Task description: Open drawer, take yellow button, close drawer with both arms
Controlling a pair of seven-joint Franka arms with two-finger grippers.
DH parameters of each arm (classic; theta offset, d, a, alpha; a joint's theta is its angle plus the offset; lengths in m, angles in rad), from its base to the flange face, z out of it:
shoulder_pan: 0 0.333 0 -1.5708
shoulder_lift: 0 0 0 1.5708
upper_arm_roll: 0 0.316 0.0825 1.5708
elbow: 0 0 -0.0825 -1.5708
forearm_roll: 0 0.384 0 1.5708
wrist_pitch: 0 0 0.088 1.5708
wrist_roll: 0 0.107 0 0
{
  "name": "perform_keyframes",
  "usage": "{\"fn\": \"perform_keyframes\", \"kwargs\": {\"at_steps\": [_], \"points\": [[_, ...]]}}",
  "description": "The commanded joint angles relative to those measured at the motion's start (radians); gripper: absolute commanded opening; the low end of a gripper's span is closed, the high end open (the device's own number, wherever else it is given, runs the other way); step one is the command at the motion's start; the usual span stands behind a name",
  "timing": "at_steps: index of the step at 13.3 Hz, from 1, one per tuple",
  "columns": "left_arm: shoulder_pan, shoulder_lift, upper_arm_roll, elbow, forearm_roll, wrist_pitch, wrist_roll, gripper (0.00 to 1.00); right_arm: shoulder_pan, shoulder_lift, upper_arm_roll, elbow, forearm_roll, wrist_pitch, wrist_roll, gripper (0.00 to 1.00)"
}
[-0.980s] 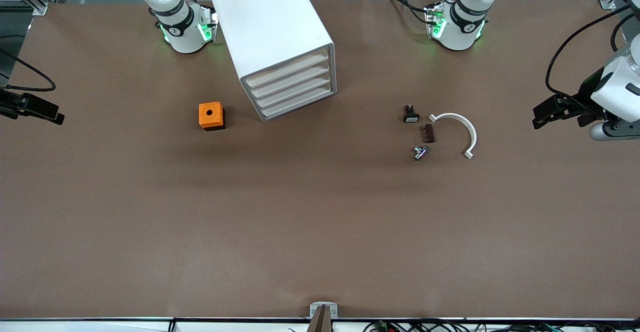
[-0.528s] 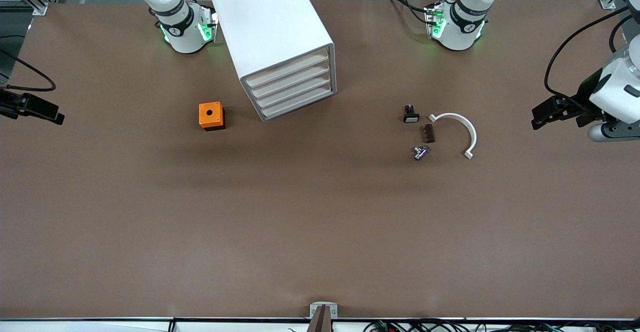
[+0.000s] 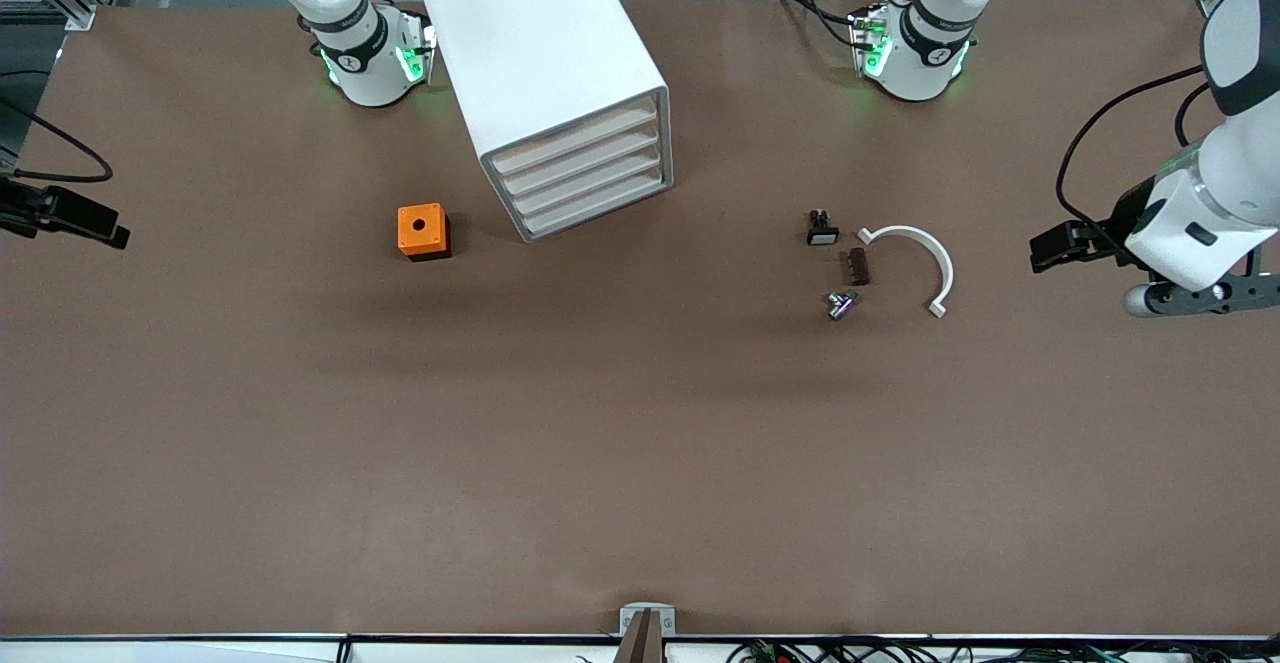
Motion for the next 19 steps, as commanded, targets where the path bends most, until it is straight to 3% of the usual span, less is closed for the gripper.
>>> {"fn": "perform_keyframes", "kwargs": {"at_steps": [1,4,11,13,16,19], "points": [[-0.01,0.022,-0.025,0.014,0.001,-0.073,0.003,1.0,-0.013,-0.004,0.016,0.008,-0.011,-0.004,-0.006,1.0],[-0.012,0.054,-0.053,0.01,-0.068,-0.091,0.003,1.0,-0.013,-0.004,0.016,0.008,-0.012,-0.004,-0.006,1.0],[-0.01,0.149,-0.135,-0.013,-0.455,-0.127,0.011,1.0,-0.009,-0.004,0.017,0.008,-0.012,-0.004,-0.006,1.0],[-0.013,0.197,-0.143,-0.027,-0.607,-0.127,0.145,1.0,-0.01,-0.003,0.017,0.008,-0.012,-0.004,-0.006,1.0],[-0.02,0.263,-0.183,-0.025,-0.727,-0.102,0.316,1.0,-0.01,-0.003,0.017,0.008,-0.012,-0.004,-0.006,1.0],[-0.046,0.309,-0.195,-0.025,-0.761,-0.102,0.412,1.0,-0.01,-0.003,0.017,0.008,-0.012,-0.004,-0.006,1.0]]}}
